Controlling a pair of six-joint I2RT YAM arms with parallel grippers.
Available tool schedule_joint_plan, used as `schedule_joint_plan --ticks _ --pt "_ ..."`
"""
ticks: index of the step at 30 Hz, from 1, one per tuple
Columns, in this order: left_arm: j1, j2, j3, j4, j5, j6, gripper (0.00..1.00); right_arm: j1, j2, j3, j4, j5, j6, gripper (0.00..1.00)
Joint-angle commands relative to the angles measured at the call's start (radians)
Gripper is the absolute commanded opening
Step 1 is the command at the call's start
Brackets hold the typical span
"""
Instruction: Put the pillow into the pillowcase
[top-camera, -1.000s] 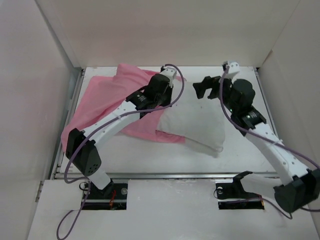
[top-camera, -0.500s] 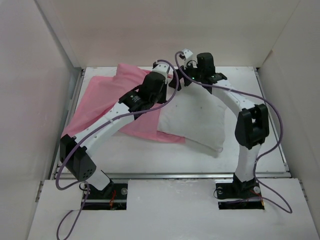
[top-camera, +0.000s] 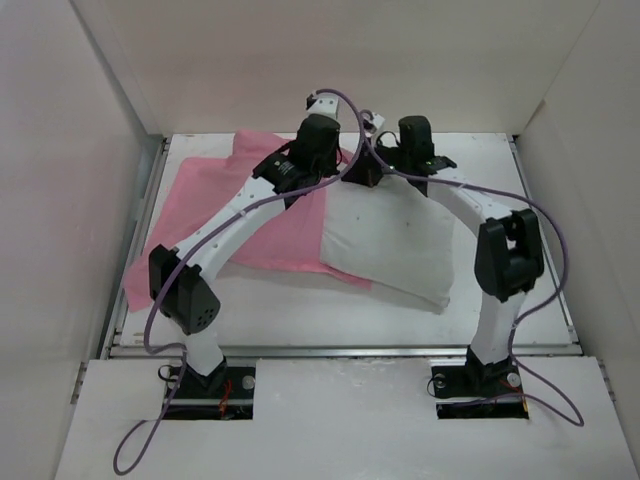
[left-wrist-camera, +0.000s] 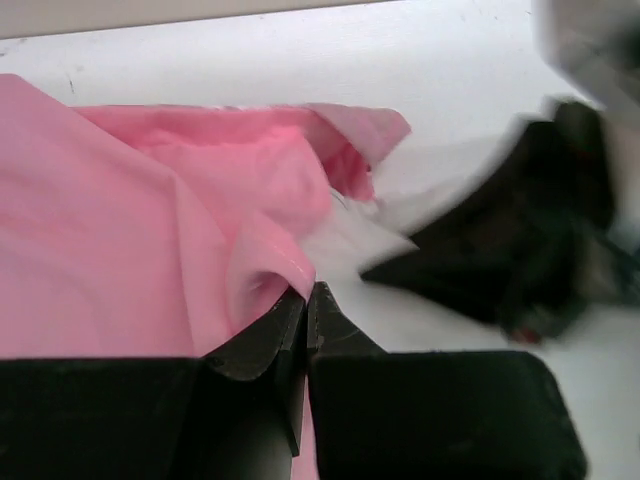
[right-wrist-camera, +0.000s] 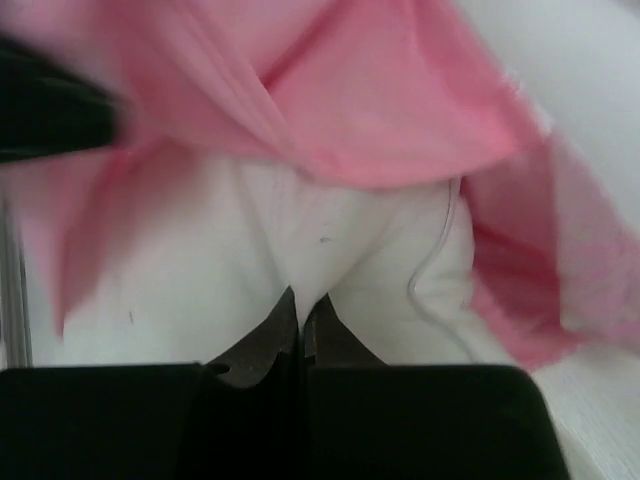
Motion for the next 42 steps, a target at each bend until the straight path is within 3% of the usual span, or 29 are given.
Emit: schedule_joint_plan --ticks 1,3,8,11,14,17,21,24,29,35,39,42 --pt "0.021 0.041 0.147 0.051 0.013 -0.026 0.0 0.011 -0.305 -0.233 0.591 -0.043 0.298 0.0" --pt "0.009 0.054 0.191 0.063 0.042 -0.017 0.0 0.011 -0.416 -0.439 0.897 0.045 0.459 0.0" --pt "-0.062 0.045 0.221 0.093 0.126 -0.007 0.0 0.069 -0.418 -0.542 1.023 0.158 0.534 0.0" --pt "-0.12 0.002 0.221 0.128 0.22 0.006 0.0 0.14 -0.364 -0.596 1.151 0.336 0.574 0.0" --pt "-0.183 -0.046 0.181 0.149 0.327 0.016 0.0 0.189 -0.318 -0.662 1.275 0.571 0.635 0.0" --pt "-0.215 -0.077 0.129 0.15 0.507 -0.015 0.0 0.232 -0.294 -0.717 1.41 0.867 0.669 0.0" --pt "-0.238 -0.098 0.072 0.113 0.752 -0.053 0.0 0.252 -0.268 -0.717 1.511 1.135 0.783 0.0" --pt "-0.238 -0.089 0.031 0.036 0.815 -0.053 0.0 0.252 -0.243 -0.726 1.554 1.354 0.903 0.0" --pt "-0.247 -0.071 -0.078 0.057 0.953 -0.066 0.0 0.275 -0.243 -0.749 1.582 1.513 1.029 0.0" --pt "-0.257 -0.051 -0.132 0.082 0.9 -0.075 0.0 0.275 -0.283 -0.817 1.592 1.556 1.058 0.0" --pt "-0.228 -0.051 -0.144 0.071 0.706 -0.075 0.0 0.223 -0.323 -0.849 1.551 1.438 1.058 0.0" --pt "-0.174 -0.061 -0.189 0.122 0.658 -0.099 0.0 0.175 -0.352 -0.872 1.462 1.262 1.03 0.2"
